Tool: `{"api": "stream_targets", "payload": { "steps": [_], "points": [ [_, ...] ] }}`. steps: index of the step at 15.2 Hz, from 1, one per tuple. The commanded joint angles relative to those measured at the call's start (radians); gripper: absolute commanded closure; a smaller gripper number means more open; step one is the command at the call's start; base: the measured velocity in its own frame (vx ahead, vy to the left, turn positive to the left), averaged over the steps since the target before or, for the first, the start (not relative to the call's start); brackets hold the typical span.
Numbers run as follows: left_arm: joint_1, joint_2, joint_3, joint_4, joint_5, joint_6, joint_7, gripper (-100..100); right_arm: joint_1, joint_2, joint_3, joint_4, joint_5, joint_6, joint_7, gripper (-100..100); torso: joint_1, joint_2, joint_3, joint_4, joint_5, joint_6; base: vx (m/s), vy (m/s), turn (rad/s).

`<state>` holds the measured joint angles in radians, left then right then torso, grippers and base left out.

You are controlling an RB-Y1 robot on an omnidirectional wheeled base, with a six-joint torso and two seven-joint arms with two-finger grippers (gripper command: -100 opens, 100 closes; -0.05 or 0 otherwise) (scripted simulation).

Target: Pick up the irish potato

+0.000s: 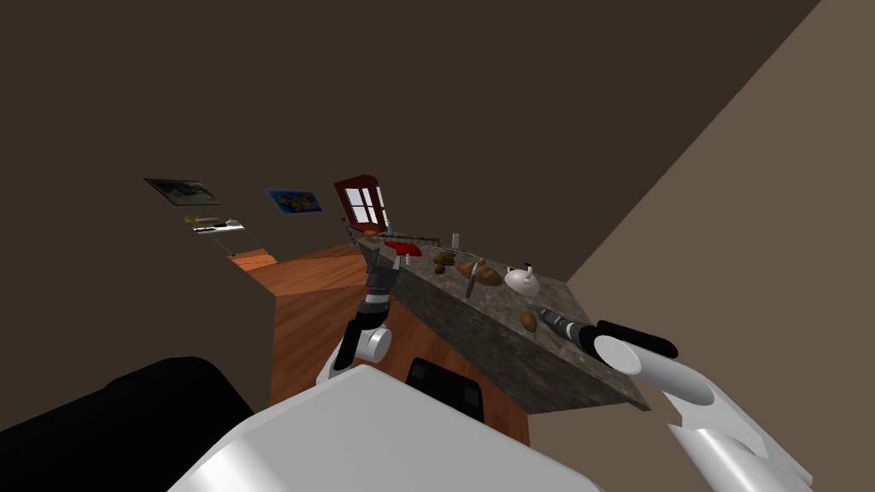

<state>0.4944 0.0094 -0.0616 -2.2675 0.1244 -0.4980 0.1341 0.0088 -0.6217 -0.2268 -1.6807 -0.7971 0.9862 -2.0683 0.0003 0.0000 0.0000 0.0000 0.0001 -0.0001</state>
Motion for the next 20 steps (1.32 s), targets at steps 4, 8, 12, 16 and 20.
{"api": "stream_targets", "payload": {
  "steps": [4,8,12,16,20],
  "points": [
    [0.0,0.0,0.0,0.0,0.0,0.0,0.0,0,-0.016,-0.012,-0.002,0.034,-0.03,0.068,-0.094,-100,0.0,0.0,0.0,0.0,0.0,0.0,-0.002,0.005,0.066],
    [0.0,0.0,0.0,0.0,0.0,0.0,0.0,0,-0.017,-0.014,0.001,0.058,-0.047,0.107,-0.144,-100,0.0,0.0,0.0,0.0,0.0,0.0,-0.001,0.006,0.058],
    [0.0,0.0,0.0,0.0,0.0,0.0,0.0,0,-0.041,-0.011,-0.068,0.112,-0.04,0.122,-0.054,-100,0.004,-0.001,-0.001,0.0,0.001,0.0,0.016,0.052,0.013],
    [0.0,0.0,0.0,0.0,0.0,0.0,0.0,0,-0.062,-0.007,-0.136,0.169,-0.037,0.146,0.025,-100,0.005,-0.003,-0.001,-0.001,0.001,0.0,0.031,0.07,0.008],
    [0.0,0.0,0.0,0.0,0.0,0.0,0.0,0,-0.082,-0.003,-0.204,0.226,-0.033,0.169,0.103,-100,0.004,-0.002,-0.001,-0.001,0.001,0.0,0.03,0.058,0.009]
  ]
}}
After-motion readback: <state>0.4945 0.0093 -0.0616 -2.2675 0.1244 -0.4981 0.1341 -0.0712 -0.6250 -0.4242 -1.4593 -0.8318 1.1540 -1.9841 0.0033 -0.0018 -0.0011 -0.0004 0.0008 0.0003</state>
